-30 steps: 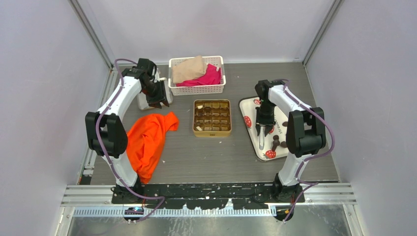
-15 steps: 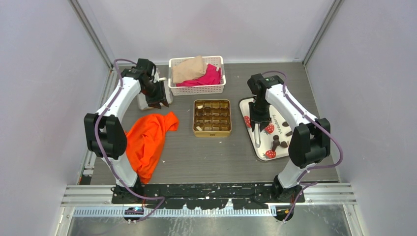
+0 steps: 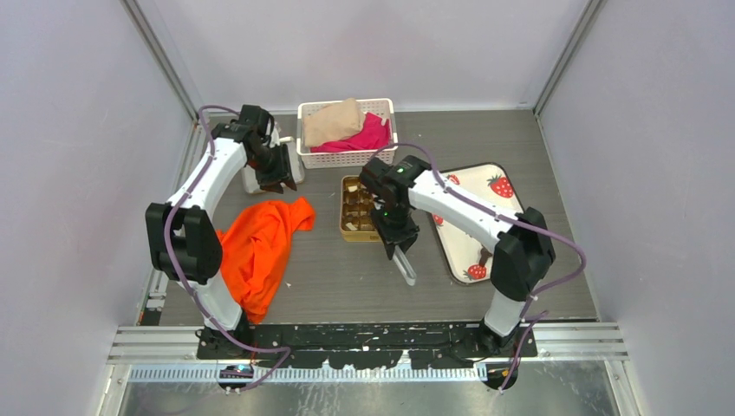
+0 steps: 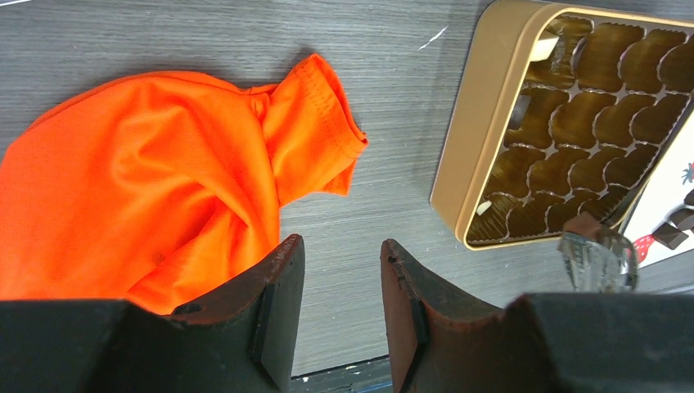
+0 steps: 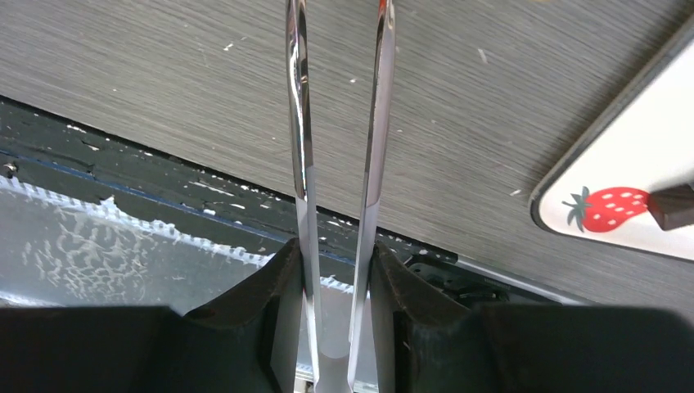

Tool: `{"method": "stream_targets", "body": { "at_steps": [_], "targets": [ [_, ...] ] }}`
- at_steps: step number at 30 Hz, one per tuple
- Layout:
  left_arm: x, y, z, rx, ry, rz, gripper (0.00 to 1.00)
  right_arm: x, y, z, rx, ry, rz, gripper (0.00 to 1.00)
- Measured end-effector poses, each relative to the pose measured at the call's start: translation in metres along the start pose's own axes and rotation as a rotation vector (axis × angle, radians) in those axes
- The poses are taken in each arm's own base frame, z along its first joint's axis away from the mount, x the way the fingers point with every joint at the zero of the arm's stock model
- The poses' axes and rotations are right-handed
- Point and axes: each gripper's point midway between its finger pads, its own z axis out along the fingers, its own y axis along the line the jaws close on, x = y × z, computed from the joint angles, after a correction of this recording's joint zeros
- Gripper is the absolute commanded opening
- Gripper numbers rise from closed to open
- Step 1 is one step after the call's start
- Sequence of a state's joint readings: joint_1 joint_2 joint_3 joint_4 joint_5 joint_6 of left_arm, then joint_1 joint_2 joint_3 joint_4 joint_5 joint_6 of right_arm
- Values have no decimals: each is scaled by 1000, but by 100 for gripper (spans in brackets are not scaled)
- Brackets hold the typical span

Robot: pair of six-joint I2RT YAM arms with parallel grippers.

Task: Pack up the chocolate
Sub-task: Place the fake chocolate in the packing box.

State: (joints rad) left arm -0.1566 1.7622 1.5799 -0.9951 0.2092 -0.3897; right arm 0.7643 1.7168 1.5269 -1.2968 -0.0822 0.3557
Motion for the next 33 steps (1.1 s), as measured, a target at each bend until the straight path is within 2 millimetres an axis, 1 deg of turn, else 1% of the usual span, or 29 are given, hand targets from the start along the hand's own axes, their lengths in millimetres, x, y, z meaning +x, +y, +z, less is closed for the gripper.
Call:
{"method": "stream_targets", "body": {
  "at_steps": [2, 4, 8, 16, 22, 26, 31, 33],
  "targets": [
    [1, 1, 0, -2, 1, 0, 41, 0, 10, 8, -4, 18, -23, 1],
    [2, 1, 0, -5, 2, 0, 40, -1, 14, 13, -5, 28, -27, 1],
    [1, 1, -1, -6, -2, 0, 40, -5, 19, 17, -13, 32, -26, 1],
    [1, 1, -2, -6, -4, 1, 41, -5, 24, 21, -19, 40, -38, 1],
    [1, 1, -2, -6, -4, 1, 41, -6, 23, 29, -10, 59, -36, 19],
    [1, 1, -2, -6, -4, 0, 41, -6, 23, 30, -7, 60, -36, 31],
    [1, 1, -2, -6, -4, 0, 40, -6, 23, 30, -5, 61, -37, 39],
    [1, 1, -2, -6, -4, 0, 41, -7, 22, 30, -4, 60, -37, 40]
  ]
}}
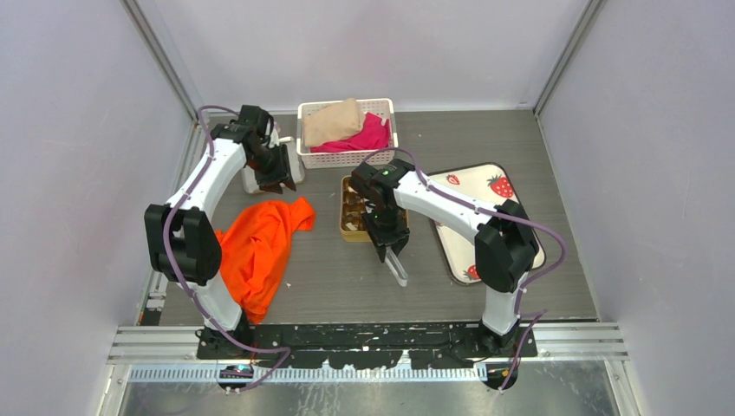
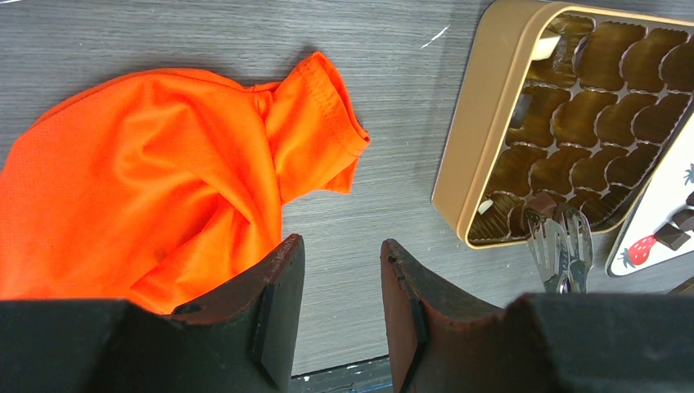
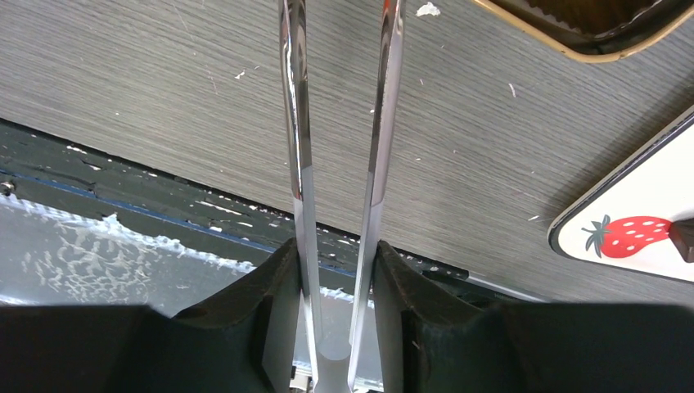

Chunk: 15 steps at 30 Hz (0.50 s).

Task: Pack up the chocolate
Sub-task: Place the fake chocolate in the packing box.

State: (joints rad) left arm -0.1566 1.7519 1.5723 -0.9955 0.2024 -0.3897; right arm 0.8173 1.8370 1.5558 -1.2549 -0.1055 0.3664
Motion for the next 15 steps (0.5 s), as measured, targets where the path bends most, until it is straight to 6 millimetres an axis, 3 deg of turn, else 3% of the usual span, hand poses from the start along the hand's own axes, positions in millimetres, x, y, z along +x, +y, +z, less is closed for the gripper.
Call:
{"method": "stream_targets", "body": {
  "at_steps": [15],
  "targets": [
    [0, 0, 0, 0, 0, 0, 41, -5, -3, -3, 23, -21, -3, 42]
  ]
}}
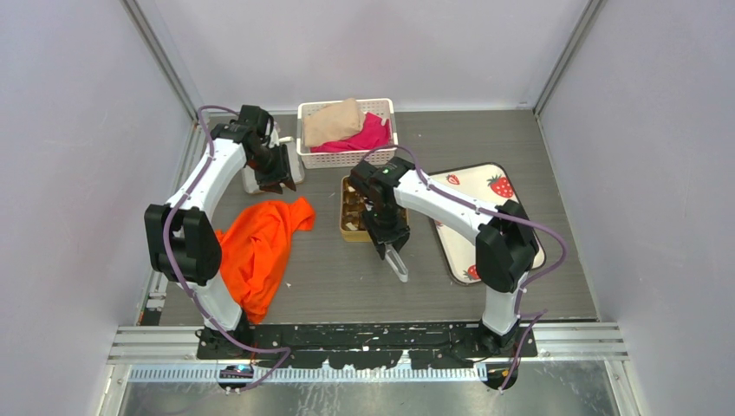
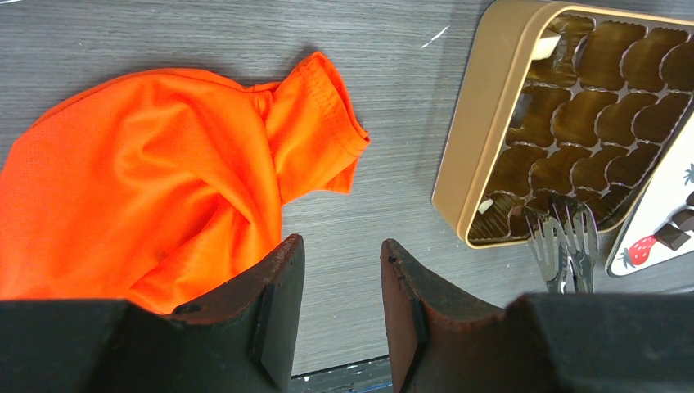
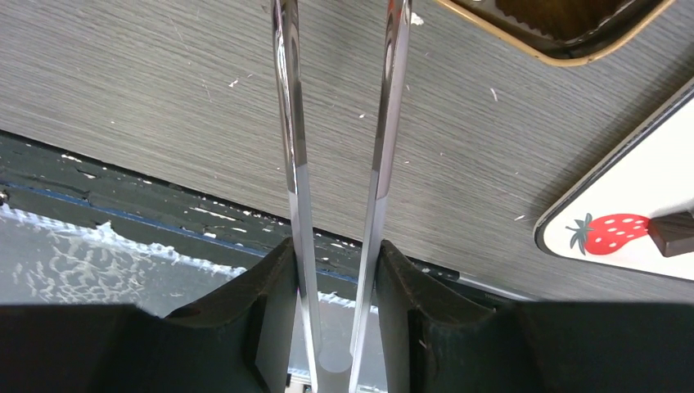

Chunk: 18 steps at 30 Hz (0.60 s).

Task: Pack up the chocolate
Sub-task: Place the fake chocolate in the packing box, then pick up the fake chocolate from the plate.

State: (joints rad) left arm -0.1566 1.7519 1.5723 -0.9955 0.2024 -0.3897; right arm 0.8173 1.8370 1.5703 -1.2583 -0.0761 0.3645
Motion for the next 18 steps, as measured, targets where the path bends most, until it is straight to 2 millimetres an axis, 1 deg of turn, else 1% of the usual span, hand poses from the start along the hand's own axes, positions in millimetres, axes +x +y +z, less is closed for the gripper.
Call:
{"method": "stream_targets", "body": {
  "at_steps": [4, 6, 8, 10, 14, 16, 18],
  "targets": [
    [0, 0, 0, 0, 0, 0, 41, -7, -3, -8, 23, -36, -1, 40],
    [0, 0, 0, 0, 0, 0, 41, -12, -6, -15, 36, -75, 0, 39],
    [0, 0, 0, 0, 0, 0, 41, -16, -10, -24, 40, -115, 10, 35],
    [0, 0, 0, 0, 0, 0, 41, -21, -18, -36, 39, -158, 39, 32],
    [0, 0, 0, 0, 0, 0, 41, -31, -43, -60, 31, -256, 138, 22],
    [0, 0, 0, 0, 0, 0, 41, -33, -59, -68, 40, -294, 197, 19],
    [0, 0, 0, 0, 0, 0, 41, -32, -74, -72, 52, -314, 256, 15]
  ]
}}
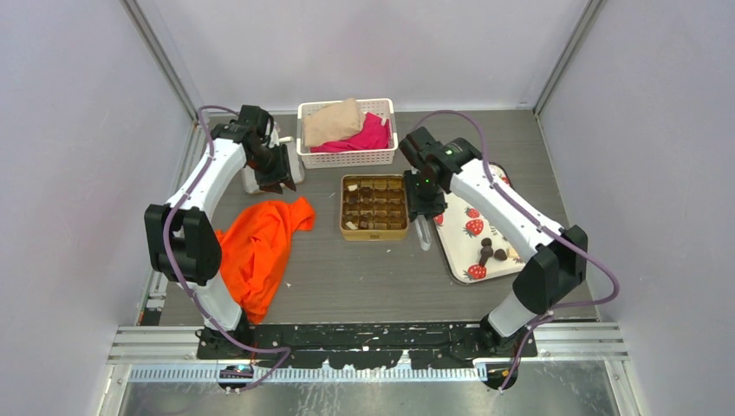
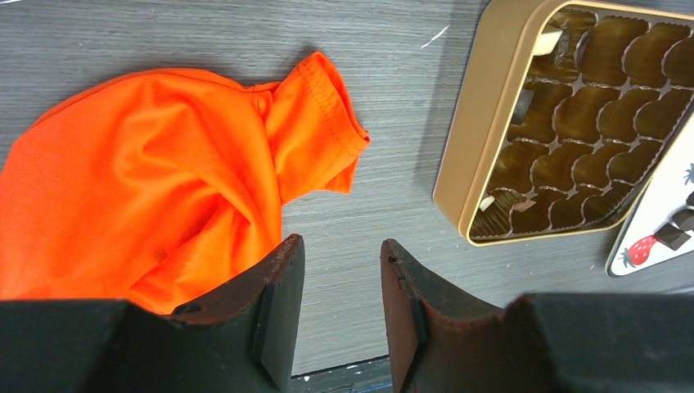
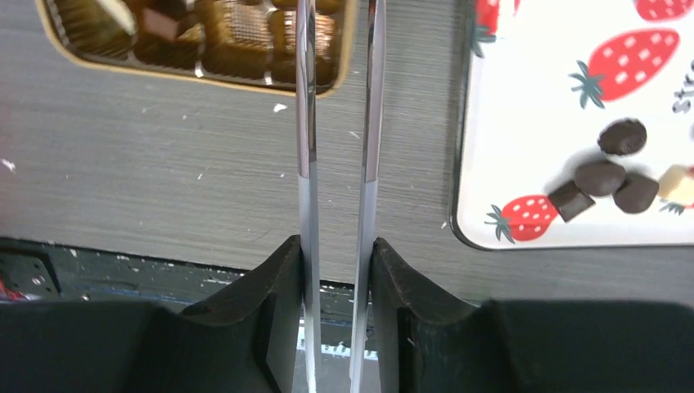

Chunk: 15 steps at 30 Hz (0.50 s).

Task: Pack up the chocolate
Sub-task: Pick up the fake chocolate from the plate.

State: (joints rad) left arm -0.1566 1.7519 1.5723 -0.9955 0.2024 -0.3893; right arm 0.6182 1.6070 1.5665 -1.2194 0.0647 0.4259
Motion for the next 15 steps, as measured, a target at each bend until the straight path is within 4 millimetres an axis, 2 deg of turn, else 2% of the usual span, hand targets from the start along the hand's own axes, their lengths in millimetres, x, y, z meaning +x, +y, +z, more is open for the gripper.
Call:
{"method": "stream_targets", "body": {
  "at_steps": [1, 4, 6, 9, 11, 15],
  "targets": [
    [0, 0, 0, 0, 0, 0, 41, 1, -4, -1, 6, -5, 21, 14],
    [0, 0, 0, 0, 0, 0, 41, 3, -36, 2, 40, -12, 157, 14],
    [0, 0, 0, 0, 0, 0, 41, 8, -63, 4, 70, -12, 277, 16],
    [0, 0, 0, 0, 0, 0, 41, 25, -104, 5, 122, -12, 456, 21],
    [0, 0, 0, 0, 0, 0, 41, 41, -125, 5, 153, -7, 557, 23],
    [0, -1, 0, 3, 0, 0, 41, 70, -134, 6, 169, 23, 661, 32]
  ]
}}
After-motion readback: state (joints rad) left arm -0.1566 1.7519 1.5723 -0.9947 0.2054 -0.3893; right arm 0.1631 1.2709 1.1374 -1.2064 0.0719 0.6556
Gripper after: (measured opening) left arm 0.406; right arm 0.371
